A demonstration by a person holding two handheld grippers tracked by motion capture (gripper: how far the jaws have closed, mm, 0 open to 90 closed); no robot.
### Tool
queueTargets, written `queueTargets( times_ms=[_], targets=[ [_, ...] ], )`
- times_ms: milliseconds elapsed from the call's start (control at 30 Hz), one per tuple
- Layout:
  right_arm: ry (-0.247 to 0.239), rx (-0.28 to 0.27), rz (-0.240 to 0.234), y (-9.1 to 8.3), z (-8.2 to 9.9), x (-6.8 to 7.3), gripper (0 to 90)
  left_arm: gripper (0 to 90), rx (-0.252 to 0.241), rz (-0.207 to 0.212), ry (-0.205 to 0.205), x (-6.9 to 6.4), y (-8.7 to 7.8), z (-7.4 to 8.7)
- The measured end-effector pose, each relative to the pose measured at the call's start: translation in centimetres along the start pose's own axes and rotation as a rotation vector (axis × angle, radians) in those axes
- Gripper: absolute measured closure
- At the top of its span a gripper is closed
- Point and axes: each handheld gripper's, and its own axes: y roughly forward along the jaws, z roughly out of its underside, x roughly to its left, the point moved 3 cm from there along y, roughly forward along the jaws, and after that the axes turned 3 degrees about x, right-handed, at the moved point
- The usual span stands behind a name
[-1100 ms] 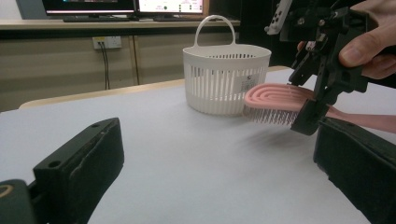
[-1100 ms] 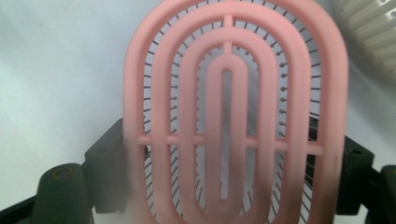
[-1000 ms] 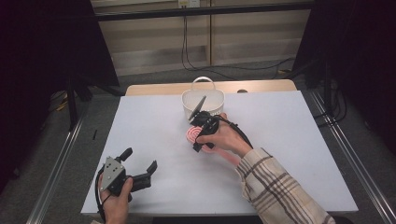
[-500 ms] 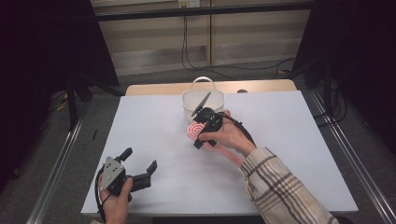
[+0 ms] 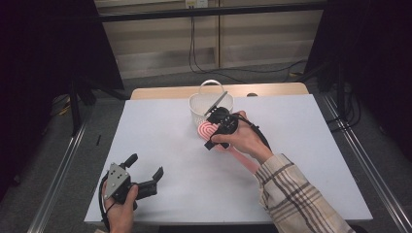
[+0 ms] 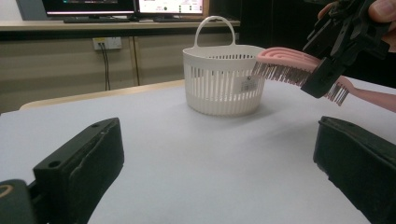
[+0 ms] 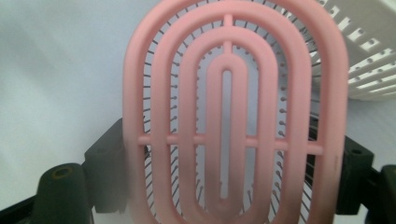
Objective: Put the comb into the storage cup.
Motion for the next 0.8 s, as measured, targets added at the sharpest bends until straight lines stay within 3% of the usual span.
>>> queueTargets(
  times_ms=[333, 800],
  targets=[
    [-0.008, -0.059, 0.008, -1.0, 0.1, -0.1, 20.1, 1.9, 0.001, 0.001, 0.002, 0.0, 0.0, 0.0],
    [-0.047, -0.201, 0.047, -2.7, 0.0, -0.1, 20.0, 1.9, 0.001, 0.004, 0.000, 0.0, 0.0, 0.0]
  ],
)
